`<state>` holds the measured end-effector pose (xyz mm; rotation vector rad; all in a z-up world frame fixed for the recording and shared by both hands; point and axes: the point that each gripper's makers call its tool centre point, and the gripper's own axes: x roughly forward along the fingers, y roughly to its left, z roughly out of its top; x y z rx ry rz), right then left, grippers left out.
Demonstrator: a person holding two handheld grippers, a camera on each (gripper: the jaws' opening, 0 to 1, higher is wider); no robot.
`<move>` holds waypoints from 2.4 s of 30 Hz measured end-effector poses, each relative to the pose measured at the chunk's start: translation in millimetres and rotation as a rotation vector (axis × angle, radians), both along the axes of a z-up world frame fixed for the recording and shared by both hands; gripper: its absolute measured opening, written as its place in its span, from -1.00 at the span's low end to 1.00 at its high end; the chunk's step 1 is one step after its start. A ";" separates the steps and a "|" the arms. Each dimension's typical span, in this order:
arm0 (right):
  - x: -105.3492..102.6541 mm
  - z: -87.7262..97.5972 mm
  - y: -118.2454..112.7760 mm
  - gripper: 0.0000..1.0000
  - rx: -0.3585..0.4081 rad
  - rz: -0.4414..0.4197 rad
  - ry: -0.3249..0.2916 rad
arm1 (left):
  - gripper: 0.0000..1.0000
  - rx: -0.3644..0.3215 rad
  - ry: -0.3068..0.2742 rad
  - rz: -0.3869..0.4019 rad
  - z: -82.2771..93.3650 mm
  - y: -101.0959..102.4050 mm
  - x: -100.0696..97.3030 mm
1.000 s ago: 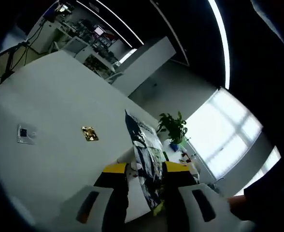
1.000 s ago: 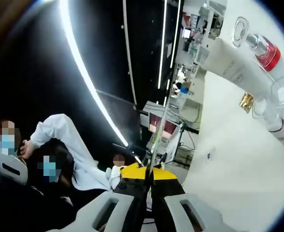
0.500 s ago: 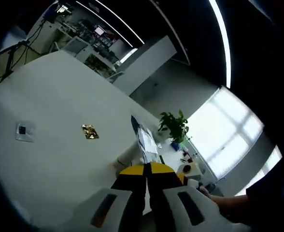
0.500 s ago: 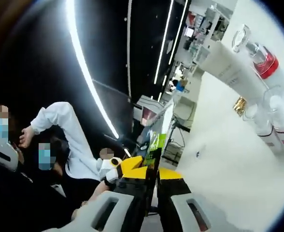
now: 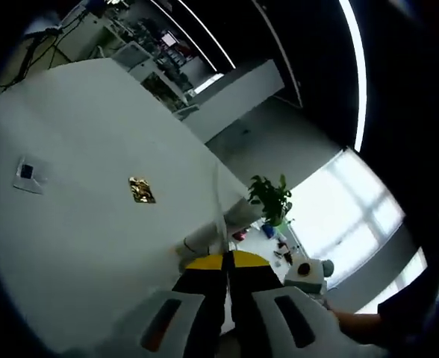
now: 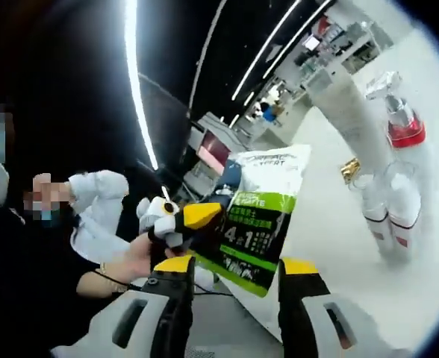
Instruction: Arrange the skincare products in the storage area until every visible bottle or jar stands upright without overlapping.
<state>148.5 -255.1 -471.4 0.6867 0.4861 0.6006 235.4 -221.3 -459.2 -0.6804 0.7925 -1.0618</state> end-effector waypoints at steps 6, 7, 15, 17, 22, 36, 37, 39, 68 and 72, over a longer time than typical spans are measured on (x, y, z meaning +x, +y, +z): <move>-26.7 -10.4 -18.0 0.31 -0.201 0.037 -0.004 | -1.00 0.038 0.040 0.006 -32.1 -8.0 15.4; -29.3 -12.5 -22.0 0.34 -0.222 0.032 0.004 | -1.00 0.040 0.044 0.002 -35.0 -10.1 16.4; -48.6 -34.4 -53.6 0.64 -0.446 0.030 0.031 | -1.00 0.081 0.066 -0.019 -61.0 -27.2 24.2; -53.0 -42.9 -61.0 0.65 -0.470 0.022 0.053 | -1.00 0.092 0.069 -0.025 -65.0 -31.6 22.7; -61.9 -64.0 -83.4 0.63 -0.545 -0.045 0.099 | -1.00 0.102 0.083 -0.028 -78.4 -39.7 27.3; -62.3 -75.7 -98.8 0.88 -0.539 -0.206 0.070 | -1.00 0.142 0.113 -0.027 -109.1 -46.0 37.6; -62.4 -75.6 -99.8 0.87 -0.540 -0.215 0.071 | -1.00 0.144 0.114 -0.028 -110.8 -46.1 38.7; -61.2 -77.7 -106.3 0.85 -0.543 -0.246 0.074 | -1.00 0.149 0.116 -0.030 -115.2 -45.6 41.7; -65.4 -92.9 -99.4 0.86 -0.513 -0.220 0.123 | -0.85 0.421 -0.023 -0.056 -141.1 -31.6 48.1; -64.7 -92.7 -99.2 0.86 -0.509 -0.221 0.123 | -0.70 0.486 -0.060 -0.069 -143.5 -30.8 43.2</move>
